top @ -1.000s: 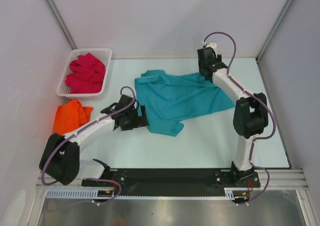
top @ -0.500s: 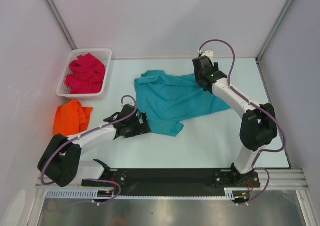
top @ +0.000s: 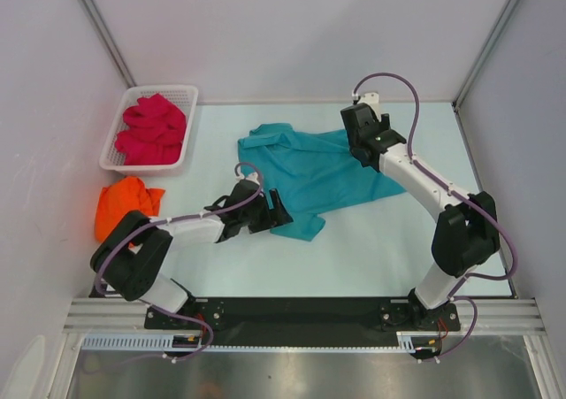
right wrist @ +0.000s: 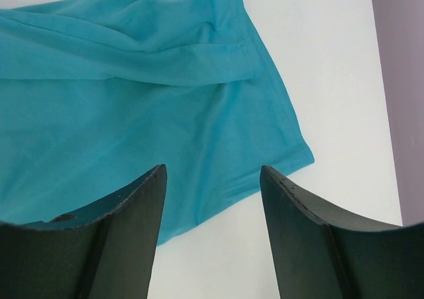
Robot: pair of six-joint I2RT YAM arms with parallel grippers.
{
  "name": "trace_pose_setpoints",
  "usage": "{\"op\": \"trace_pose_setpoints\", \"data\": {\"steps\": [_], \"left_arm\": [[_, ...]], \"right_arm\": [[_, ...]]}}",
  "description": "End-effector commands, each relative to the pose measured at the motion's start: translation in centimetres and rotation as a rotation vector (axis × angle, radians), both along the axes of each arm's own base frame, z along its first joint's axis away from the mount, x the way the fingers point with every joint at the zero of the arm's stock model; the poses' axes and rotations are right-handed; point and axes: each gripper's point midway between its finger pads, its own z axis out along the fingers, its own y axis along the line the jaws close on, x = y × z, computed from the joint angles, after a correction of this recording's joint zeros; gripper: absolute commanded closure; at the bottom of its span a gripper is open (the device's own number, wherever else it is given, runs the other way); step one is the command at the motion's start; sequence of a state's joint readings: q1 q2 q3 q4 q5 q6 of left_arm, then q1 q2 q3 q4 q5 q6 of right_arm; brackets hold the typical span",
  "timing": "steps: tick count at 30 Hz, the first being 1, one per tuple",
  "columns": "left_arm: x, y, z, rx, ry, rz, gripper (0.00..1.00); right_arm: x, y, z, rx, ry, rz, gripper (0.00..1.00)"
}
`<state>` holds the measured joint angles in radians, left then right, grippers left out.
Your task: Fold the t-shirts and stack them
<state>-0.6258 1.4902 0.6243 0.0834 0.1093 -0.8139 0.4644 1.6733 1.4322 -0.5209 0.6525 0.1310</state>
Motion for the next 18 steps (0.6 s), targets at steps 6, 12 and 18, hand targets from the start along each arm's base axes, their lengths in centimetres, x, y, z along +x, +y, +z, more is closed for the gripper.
{"op": "trace_pose_setpoints", "data": {"steps": [6, 12, 18], "left_arm": [[-3.9, -1.2, -0.4, -0.076, 0.128, -0.072, 1.0], [-3.1, 0.3, 4.0, -0.028, 0.065, -0.041, 1.0], [-2.0, 3.2, 9.4, -0.056, -0.011, 0.031, 1.0]], "right_arm": [[-0.5, -0.6, 2.4, -0.006, -0.058, -0.039, 0.37], [-0.9, -0.5, 1.8, -0.004, -0.046, -0.038, 0.37], [-1.5, -0.6, 1.3, 0.003, -0.044, -0.031, 0.37]]}}
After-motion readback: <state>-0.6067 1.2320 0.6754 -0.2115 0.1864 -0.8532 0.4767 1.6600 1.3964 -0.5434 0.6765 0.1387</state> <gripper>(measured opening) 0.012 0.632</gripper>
